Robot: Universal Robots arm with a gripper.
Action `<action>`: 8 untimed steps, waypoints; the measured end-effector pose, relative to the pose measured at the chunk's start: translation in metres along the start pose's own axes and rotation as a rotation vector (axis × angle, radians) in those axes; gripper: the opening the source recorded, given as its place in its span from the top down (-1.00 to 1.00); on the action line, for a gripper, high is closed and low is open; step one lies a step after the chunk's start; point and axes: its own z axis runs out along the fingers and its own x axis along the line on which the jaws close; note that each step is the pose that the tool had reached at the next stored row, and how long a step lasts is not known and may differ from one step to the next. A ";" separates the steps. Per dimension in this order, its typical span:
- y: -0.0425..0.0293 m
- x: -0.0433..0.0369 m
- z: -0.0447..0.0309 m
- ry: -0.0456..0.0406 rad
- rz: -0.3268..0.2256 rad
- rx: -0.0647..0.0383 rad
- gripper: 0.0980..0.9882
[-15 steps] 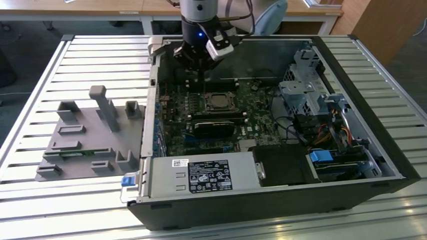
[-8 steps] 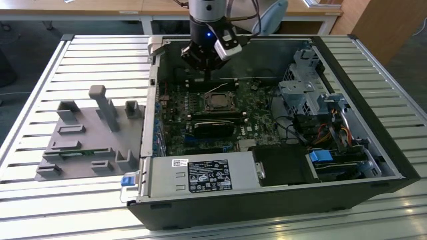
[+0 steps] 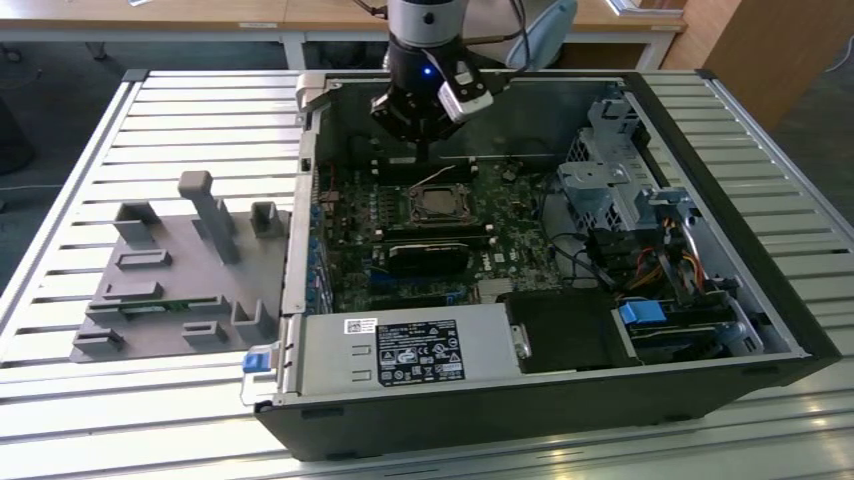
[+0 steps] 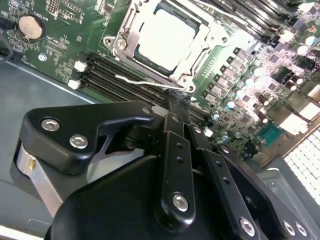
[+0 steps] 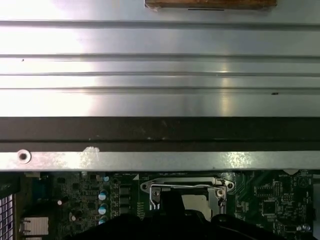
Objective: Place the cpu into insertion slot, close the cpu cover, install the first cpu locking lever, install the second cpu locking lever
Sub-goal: 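Install the first cpu locking lever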
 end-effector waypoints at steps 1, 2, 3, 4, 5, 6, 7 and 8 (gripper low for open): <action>0.0000 0.0000 0.0004 0.0001 0.000 -0.006 0.95; 0.0000 0.0000 0.0008 0.0004 0.001 -0.015 0.95; 0.0000 0.0000 0.0013 0.0007 0.002 -0.024 0.95; 0.0000 -0.0002 0.0020 0.0004 0.002 -0.027 0.95; 0.0000 -0.0007 0.0024 0.0004 0.004 -0.027 0.95; 0.0000 -0.0011 0.0026 0.0005 0.008 -0.026 0.95; 0.0000 -0.0018 0.0029 0.0004 0.010 -0.026 0.95; 0.0000 -0.0025 0.0031 0.0004 0.011 -0.026 0.95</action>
